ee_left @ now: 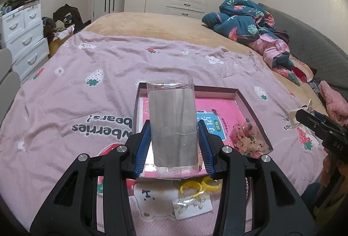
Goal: Organize jewelry
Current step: 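Carry the packet and claw clip over the tray with both tools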
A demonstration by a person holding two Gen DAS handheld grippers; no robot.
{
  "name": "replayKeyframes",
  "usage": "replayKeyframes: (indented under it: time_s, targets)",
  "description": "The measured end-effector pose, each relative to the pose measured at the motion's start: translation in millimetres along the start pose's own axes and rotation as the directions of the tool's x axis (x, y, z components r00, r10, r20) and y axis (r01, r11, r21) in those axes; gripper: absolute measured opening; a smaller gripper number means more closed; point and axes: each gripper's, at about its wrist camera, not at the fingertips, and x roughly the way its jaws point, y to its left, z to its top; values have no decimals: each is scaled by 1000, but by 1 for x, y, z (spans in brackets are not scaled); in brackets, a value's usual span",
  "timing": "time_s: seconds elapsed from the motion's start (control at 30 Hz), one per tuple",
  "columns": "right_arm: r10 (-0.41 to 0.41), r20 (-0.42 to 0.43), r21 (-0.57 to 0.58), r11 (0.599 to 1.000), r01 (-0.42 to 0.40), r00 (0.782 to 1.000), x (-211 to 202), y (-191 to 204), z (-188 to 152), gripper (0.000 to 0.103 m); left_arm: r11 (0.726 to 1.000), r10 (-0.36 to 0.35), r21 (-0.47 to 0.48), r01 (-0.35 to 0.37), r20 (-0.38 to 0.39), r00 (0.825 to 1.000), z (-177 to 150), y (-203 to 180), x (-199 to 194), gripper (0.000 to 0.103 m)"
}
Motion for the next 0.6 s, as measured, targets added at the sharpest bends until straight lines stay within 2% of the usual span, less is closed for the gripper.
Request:
replayKeyframes:
  time_s: [0.33, 0.6]
  targets:
    - [-42, -38, 19, 999, 43, 998, 32, -14, -4, 71, 998, 55, -7, -55, -56, 997, 9, 14, 47, 34]
    - [-72, -95, 21, 997, 74, 993, 65, -20, -16, 71, 997, 70, -17, -72, -112, 991, -1, 25, 82, 34]
